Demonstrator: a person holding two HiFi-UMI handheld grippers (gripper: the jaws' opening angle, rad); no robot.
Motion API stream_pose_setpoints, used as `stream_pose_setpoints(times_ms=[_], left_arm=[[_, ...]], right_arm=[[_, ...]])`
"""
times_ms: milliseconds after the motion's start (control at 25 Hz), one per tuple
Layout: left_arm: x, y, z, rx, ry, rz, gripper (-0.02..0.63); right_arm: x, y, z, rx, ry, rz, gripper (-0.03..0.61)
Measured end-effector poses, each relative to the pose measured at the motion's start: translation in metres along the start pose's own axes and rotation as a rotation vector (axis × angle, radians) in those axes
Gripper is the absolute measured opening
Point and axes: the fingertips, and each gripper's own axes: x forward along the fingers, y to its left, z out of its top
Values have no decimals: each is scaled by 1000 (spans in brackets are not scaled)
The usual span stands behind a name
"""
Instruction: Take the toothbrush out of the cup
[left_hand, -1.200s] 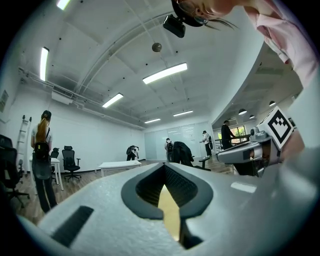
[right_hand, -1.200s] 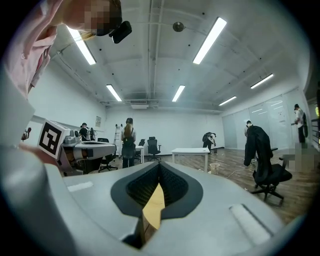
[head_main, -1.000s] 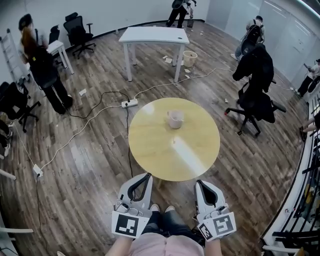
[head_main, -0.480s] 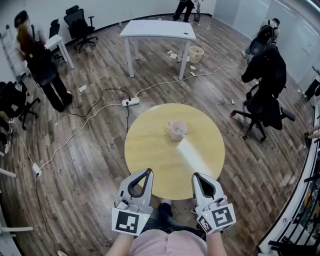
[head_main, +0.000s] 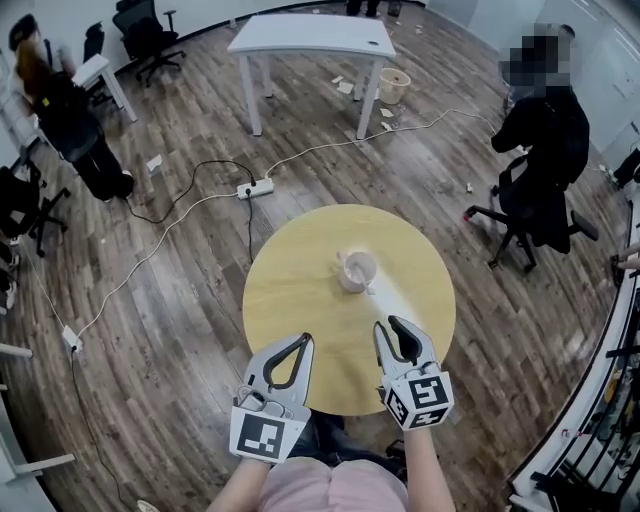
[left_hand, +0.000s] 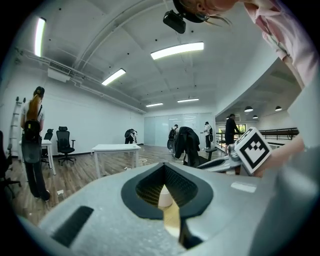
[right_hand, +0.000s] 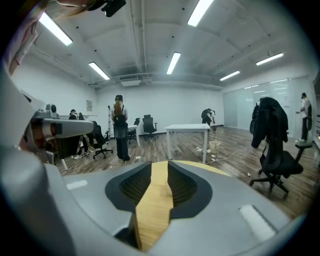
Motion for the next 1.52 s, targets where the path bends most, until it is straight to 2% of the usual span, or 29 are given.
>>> stream_pose_setpoints(times_ms=[80,200,400,560,880,1160,1520], left_arm=[[10,5,-2,-17,11,-3,-3],[20,12,-10,-40,34,-2,-3],[31,24,-15,-70,55,23,-3],[27,34,-19,-89,72,54,-3],[21,44,-17,-94,77,84,-3],[18,47,-18,-80,72,82,-3],[33,51,-3,-51,27,55,-3]], right_arm=[[25,-11,-15,45,34,-9,152],[60,-26,-37,103,79,-40,215],[105,-47,-55,145,93,-86,234],[121,-45,-65,138,102,-101,210],[127,-45,-65,104,104,-145,61],[118,-49,-53,119,55,-164,43],[82,-55,12,104,-105,-129,43]])
